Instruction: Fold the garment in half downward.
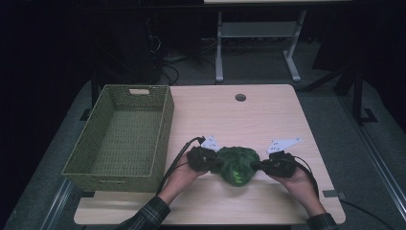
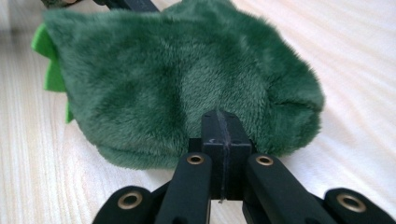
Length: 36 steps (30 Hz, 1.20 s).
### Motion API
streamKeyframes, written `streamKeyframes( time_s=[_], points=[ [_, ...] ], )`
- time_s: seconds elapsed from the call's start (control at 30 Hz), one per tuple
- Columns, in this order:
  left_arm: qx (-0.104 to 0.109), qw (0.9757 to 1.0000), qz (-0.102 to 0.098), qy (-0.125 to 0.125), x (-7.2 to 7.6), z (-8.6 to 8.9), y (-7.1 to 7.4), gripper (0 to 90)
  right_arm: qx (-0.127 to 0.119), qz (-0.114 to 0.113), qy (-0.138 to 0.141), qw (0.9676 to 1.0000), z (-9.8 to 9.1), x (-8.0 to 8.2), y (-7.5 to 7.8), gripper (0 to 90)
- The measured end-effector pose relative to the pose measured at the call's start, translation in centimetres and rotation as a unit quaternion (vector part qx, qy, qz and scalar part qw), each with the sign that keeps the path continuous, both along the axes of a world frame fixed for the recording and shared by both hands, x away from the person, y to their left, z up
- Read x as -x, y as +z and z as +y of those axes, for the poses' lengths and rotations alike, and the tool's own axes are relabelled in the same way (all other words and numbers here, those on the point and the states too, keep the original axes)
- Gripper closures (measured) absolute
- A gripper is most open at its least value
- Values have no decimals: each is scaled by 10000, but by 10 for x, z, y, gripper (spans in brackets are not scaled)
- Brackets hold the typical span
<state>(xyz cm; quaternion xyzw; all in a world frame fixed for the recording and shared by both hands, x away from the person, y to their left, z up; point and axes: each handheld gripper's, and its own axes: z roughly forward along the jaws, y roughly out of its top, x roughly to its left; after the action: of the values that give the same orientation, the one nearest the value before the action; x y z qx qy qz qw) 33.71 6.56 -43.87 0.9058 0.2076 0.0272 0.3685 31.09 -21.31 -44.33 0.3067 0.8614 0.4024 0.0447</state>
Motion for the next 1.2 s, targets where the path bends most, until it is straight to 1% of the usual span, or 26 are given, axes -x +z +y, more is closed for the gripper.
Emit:
streamKeyframes(
  time_s=[0.03, 0.1, 0.13, 0.17, 0.2, 0.27, 0.3, 0.37, 0.4, 0.43, 0.5, 0.53, 0.57, 0.6, 0.63, 0.67, 0.73, 0.83, 0.9, 0.97, 1.03, 1.07, 1.1, 1.2],
  points=[
    [-71, 10000, -15, -56, -1, 0, -1, 895, 11, 87, 8, 10000, 1, 0, -2, 900],
    [-73, 10000, 42, -25, 0, -2, -5, 896, 59, 130, 57, 9999, 4, -1, -6, 900],
    [-147, 9998, 36, -88, 0, -2, -6, 896, 77, 162, 88, 9998, 6, -1, -7, 900],
    [-145, 9998, 63, -82, 1, -2, -7, 896, 105, 209, 109, 9997, 8, 0, -9, 900],
    [-209, 9997, 60, -135, 2, -2, -8, 897, 139, 231, 141, 9995, 10, 1, -10, 900],
    [-206, 9997, 96, -109, 4, -3, -11, 897, 184, 229, 187, 9994, 12, 4, -13, 900],
    [-249, 9995, 71, -152, 5, -3, -12, 897, 185, 202, 199, 9994, 12, 5, -14, 900],
    [-299, 9993, 75, -188, 5, -3, -13, 897, 173, 309, 205, 9992, 12, 7, -17, 900],
    [-277, 9994, 103, -155, 6, -4, -14, 897, 182, 348, 199, 9990, 12, 7, -17, 900],
    [-346, 9991, 82, -214, 6, -4, -14, 897, 202, 328, 231, 9990, 13, 8, -18, 900],
    [-373, 9990, 108, -221, 8, -4, -15, 898, 242, 348, 272, 9987, 15, 9, -20, 900],
    [-424, 9987, 100, -256, 9, -4, -16, 898, 256, 367, 296, 9986, 17, 10, -21, 900],
    [-416, 9987, 130, -260, 10, -5, -17, 897, 281, 387, 312, 9984, 18, 10, -22, 900],
    [-429, 9986, 122, -282, 10, -5, -18, 898, 301, 368, 351, 9983, 19, 10, -23, 900],
    [-460, 9984, 110, -311, 11, -5, -18, 897, 310, 403, 334, 9981, 21, 11, -23, 900],
    [-414, 9987, 142, -269, 12, -6, -18, 898, 326, 385, 338, 9982, 22, 11, -24, 900],
    [-444, 9984, 138, -317, 11, -5, -19, 897, 331, 389, 327, 9982, 22, 12, -24, 900],
    [-407, 9985, 171, -322, 11, -4, -19, 897, 346, 399, 321, 9981, 21, 12, -24, 900],
    [-457, 9982, 152, -362, 12, -2, -17, 896, 376, 347, 291, 9983, 20, 14, -24, 900],
    [-352, 9986, 198, -330, 15, 0, -15, 896, 361, 340, 274, 9984, 17, 17, -23, 900],
    [-226, 9987, 278, -366, 17, 3, -12, 896, 308, 292, 240, 9988, 12, 20, -20, 900],
    [-192, 9986, 303, -390, 18, 4, -11, 895, 257, 264, 222, 9991, 9, 22, -17, 900],
    [-116, 9987, 351, -357, 20, 4, -9, 896, 201, 205, 199, 9994, 5, 23, -13, 900],
    [-50, 9984, 372, -417, 25, 6, -4, 896, 29, 72, 104, 9999, -5, 26, -3, 900]
  ],
)
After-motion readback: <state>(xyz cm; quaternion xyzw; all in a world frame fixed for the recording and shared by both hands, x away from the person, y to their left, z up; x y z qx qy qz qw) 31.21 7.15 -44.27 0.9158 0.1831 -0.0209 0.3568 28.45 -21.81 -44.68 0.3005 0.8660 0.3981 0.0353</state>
